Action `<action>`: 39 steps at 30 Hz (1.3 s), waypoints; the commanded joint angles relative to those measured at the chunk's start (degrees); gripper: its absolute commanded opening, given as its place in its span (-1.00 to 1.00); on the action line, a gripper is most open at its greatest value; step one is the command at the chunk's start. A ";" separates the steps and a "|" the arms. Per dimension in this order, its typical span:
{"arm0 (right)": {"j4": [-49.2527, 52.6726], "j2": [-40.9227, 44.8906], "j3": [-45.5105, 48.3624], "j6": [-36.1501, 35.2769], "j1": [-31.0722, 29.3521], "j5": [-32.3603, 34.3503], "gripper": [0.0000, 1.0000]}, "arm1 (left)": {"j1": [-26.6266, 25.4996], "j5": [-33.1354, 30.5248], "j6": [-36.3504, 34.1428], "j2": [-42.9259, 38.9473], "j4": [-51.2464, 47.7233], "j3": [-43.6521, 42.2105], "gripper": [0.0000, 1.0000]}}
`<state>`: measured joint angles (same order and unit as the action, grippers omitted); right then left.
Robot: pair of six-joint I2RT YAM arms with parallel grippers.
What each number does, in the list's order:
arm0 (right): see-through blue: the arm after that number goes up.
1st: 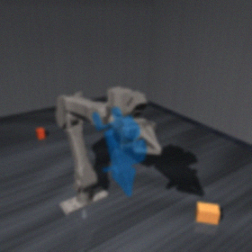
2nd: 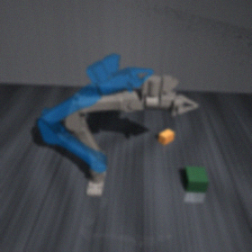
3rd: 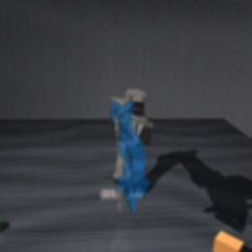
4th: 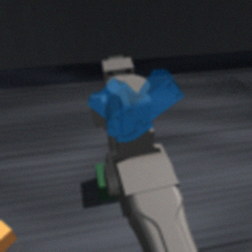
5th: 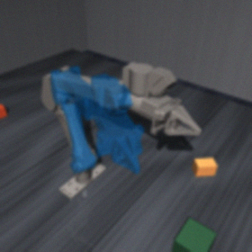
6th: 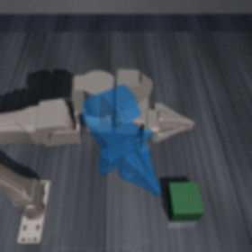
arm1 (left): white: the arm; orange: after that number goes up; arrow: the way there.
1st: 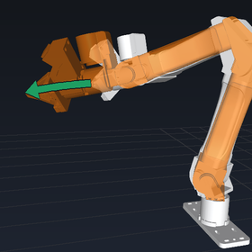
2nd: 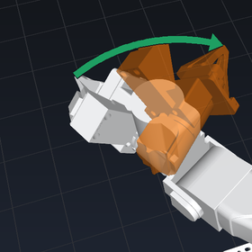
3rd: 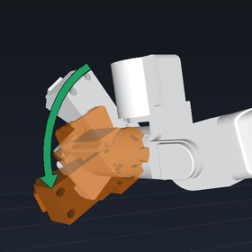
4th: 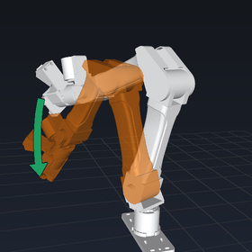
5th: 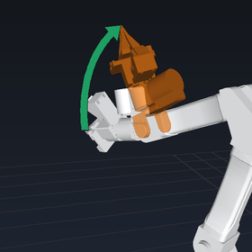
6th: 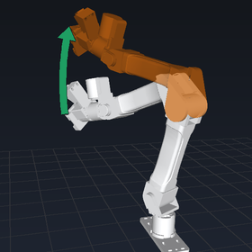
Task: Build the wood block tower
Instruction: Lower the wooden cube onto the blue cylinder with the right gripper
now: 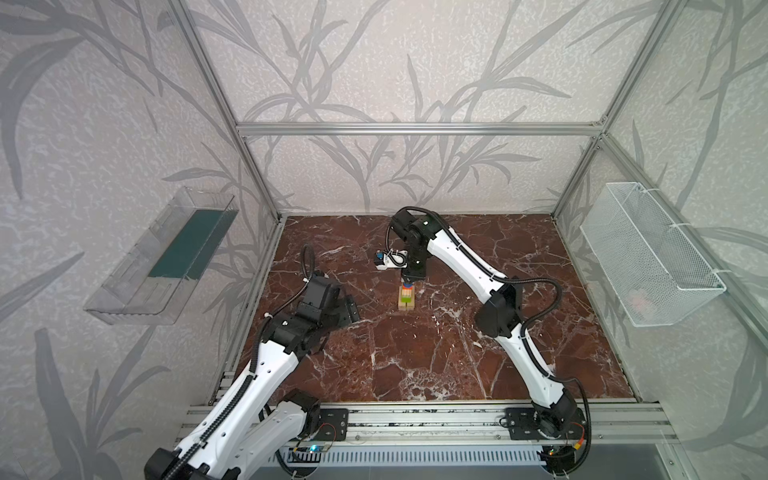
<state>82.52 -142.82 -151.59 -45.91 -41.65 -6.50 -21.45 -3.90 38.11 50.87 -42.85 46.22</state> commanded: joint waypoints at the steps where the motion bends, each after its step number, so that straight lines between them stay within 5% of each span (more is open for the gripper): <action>1: 2.61 -0.78 0.50 -4.54 -0.26 0.53 -0.54 | 0.41 0.11 0.39 -0.41 -0.04 -0.87 0.77; 39: 1.51 -1.32 0.67 -4.80 -0.89 1.88 -0.39 | 0.98 0.76 0.43 -0.60 0.04 -1.08 0.77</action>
<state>82.04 -143.28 -151.41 -46.13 -42.33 -5.15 -20.86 -3.05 38.13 50.87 -42.83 45.87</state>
